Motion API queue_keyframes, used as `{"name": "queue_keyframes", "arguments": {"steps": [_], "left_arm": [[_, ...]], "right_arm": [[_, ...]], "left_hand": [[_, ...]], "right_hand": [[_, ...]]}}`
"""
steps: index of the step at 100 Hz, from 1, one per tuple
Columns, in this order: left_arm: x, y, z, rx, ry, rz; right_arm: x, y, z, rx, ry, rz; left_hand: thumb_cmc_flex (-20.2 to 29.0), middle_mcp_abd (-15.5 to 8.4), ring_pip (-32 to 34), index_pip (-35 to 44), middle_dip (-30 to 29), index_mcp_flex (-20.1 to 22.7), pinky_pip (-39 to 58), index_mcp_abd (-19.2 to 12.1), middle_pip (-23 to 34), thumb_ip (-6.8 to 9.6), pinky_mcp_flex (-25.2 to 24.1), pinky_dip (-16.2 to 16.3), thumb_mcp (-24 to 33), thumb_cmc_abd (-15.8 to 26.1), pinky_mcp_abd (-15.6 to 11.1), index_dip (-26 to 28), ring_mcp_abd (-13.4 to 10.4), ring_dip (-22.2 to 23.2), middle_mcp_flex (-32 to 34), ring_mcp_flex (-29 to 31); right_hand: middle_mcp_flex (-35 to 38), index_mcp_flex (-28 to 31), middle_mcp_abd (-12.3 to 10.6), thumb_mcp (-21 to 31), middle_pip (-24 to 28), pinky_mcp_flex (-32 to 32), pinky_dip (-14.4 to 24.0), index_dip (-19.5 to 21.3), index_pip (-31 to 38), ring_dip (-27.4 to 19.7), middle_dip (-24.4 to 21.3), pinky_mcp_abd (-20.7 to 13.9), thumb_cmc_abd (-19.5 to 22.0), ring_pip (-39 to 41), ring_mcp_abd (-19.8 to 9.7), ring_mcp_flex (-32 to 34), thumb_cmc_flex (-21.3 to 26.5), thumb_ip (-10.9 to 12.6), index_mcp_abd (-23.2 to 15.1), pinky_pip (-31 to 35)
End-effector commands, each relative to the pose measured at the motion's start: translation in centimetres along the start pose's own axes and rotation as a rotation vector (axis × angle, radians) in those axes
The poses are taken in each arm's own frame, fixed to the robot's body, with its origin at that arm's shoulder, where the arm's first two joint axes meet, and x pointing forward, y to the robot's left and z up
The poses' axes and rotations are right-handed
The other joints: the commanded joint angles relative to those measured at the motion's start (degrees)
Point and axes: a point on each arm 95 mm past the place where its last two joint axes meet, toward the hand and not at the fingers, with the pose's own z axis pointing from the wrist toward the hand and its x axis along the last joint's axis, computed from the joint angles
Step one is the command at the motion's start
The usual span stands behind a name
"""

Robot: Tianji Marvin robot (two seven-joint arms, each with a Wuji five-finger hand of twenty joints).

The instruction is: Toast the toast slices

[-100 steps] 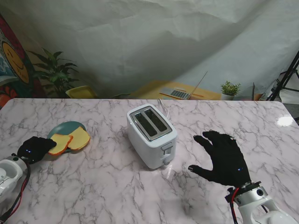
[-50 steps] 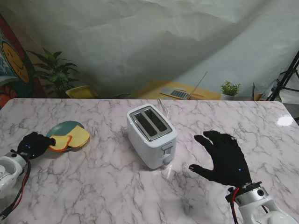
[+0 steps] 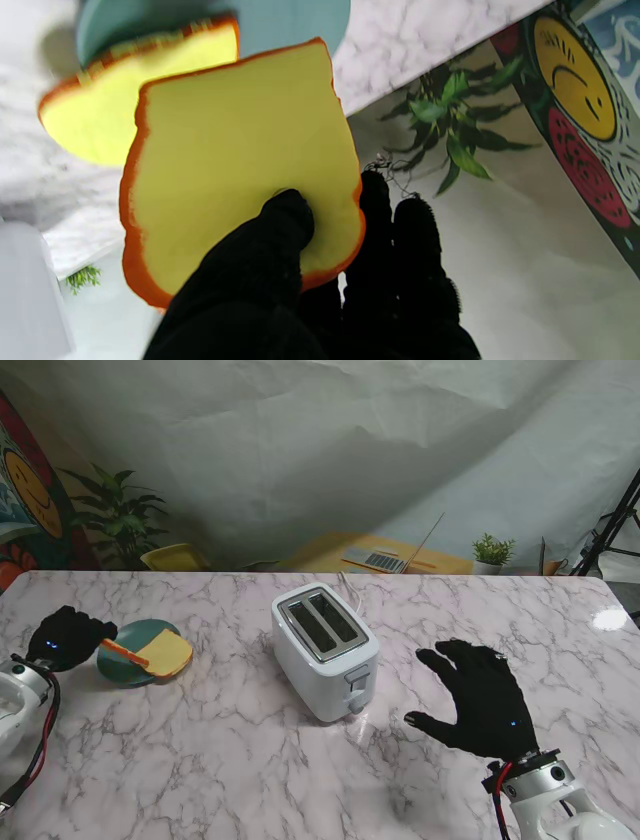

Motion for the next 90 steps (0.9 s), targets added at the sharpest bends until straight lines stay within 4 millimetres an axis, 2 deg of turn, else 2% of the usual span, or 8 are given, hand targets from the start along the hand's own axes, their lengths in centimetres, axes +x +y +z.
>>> {"name": "queue_keyframes", "arguments": {"steps": [1, 15, 37, 49, 61, 63, 66, 90], "left_arm": [[0.0, -2.2, 0.6, 0.065, -0.012, 0.002], [0.3, -5.9, 0.9, 0.182, -0.030, 0.010], [2.6, -10.9, 1.3, 0.371, -0.010, -0.057], [4.2, -13.2, 1.5, 0.453, -0.001, -0.099], [6.2, -15.2, 1.9, 0.524, 0.000, -0.170], [6.6, -15.5, 2.0, 0.535, 0.003, -0.183], [7.2, -15.9, 2.1, 0.548, 0.007, -0.203], [11.4, -18.7, 3.2, 0.571, 0.107, -0.355]], "right_arm": [[0.1, -0.2, -0.1, 0.001, -0.001, 0.000], [0.4, -0.2, 0.0, 0.002, 0.016, 0.002], [1.1, -0.2, 0.4, 0.000, 0.049, -0.002], [1.4, 0.0, 0.7, -0.009, 0.060, -0.003], [1.7, 0.8, 1.6, -0.045, 0.070, 0.009], [1.7, 1.0, 1.8, -0.051, 0.073, 0.010], [1.8, 1.3, 2.1, -0.058, 0.079, 0.009], [3.6, 3.8, 4.8, -0.114, 0.128, 0.008]], "left_hand": [[4.10, -0.03, 1.41, 10.42, 3.50, 3.82, 0.87, -3.24, 5.72, -0.14, -1.01, -0.32, 3.67, 0.18, -0.87, 4.47, 2.71, 2.33, 3.31, 1.89], [4.10, -0.22, 2.03, 11.62, 4.97, 3.87, 2.18, -3.52, 6.96, -0.50, -0.62, -0.78, 4.43, 0.45, -0.44, 5.63, 2.66, 5.47, 3.33, 2.81], [4.07, 0.52, 3.45, 11.70, 5.75, 5.02, 2.93, -3.80, 7.43, -0.50, 1.09, 0.21, 4.87, 0.45, 0.44, 6.46, 2.53, 8.61, 4.50, 5.06], [3.96, -0.04, 3.48, 12.05, 6.43, 5.36, 2.70, -4.16, 7.85, -0.54, 2.03, 0.57, 5.09, 0.67, 0.48, 7.27, 1.90, 9.58, 5.34, 6.31], [3.88, 0.47, 3.64, 11.94, 6.68, 5.15, 2.51, -3.84, 7.93, -0.46, 3.38, 0.96, 5.28, 1.20, 0.91, 7.69, 2.01, 10.26, 5.73, 7.35], [3.90, 0.77, 3.25, 11.34, 7.02, 5.17, 1.21, -3.65, 7.75, -0.57, 3.74, 3.73, 5.43, 1.30, 1.19, 8.83, 2.15, 11.23, 5.80, 7.59], [3.90, 1.03, 3.30, 11.17, 7.13, 5.17, 0.91, -3.56, 7.77, -0.59, 4.05, 4.58, 5.45, 1.45, 1.49, 9.17, 2.25, 11.53, 5.87, 7.89], [3.38, 2.78, 4.41, 10.48, 6.68, 5.45, 1.03, -3.37, 7.02, -0.36, 6.15, 5.65, 6.08, 1.75, 4.03, 9.32, 3.07, 9.99, 7.66, 10.14]], "right_hand": [[0.45, 0.80, -0.08, -0.20, -1.00, -0.12, -0.47, -0.68, 0.50, -1.57, -0.24, 0.10, 1.18, -1.91, -0.12, 0.96, 0.80, 0.42, -0.11, -1.01], [0.41, 0.70, -0.05, 0.09, -1.07, -0.11, -0.46, -0.81, 0.51, -1.59, -0.25, 0.07, 0.97, -1.96, -0.16, 0.98, 0.79, 0.39, -0.06, -1.02], [0.40, 0.60, 0.06, 0.72, -0.85, 0.10, -0.37, -0.93, 0.62, -1.53, -0.13, -0.11, 0.42, -1.85, -0.09, 1.10, 0.57, 0.31, 0.16, -0.89], [0.72, 0.67, 0.02, 1.09, -0.68, 0.20, -0.29, -0.95, 0.71, -1.48, -0.06, -0.07, 0.08, -1.73, -0.13, 1.36, 0.41, 0.25, 0.16, -0.77], [1.77, 1.31, 0.02, 1.71, -0.40, 0.61, -0.13, -0.91, 1.00, -1.33, 0.03, -0.12, -0.70, -1.35, -0.10, 2.39, 0.49, 0.22, 0.36, -0.46], [1.93, 1.38, 0.06, 1.80, -0.37, 0.70, -0.10, -0.91, 1.03, -1.31, 0.04, -0.10, -0.79, -1.31, -0.09, 2.53, 0.44, 0.20, 0.36, -0.40], [2.05, 1.36, 0.14, 1.93, -0.38, 0.79, -0.05, -0.92, 1.03, -1.29, 0.03, -0.06, -0.86, -1.26, -0.12, 2.75, 0.34, 0.18, 0.34, -0.32], [2.99, 1.45, 0.31, 2.84, 0.07, 1.49, 0.38, -0.79, 1.33, -1.16, 0.27, -0.21, -1.71, -1.00, 0.04, 3.87, -0.12, 0.03, 0.48, 0.41]]}}
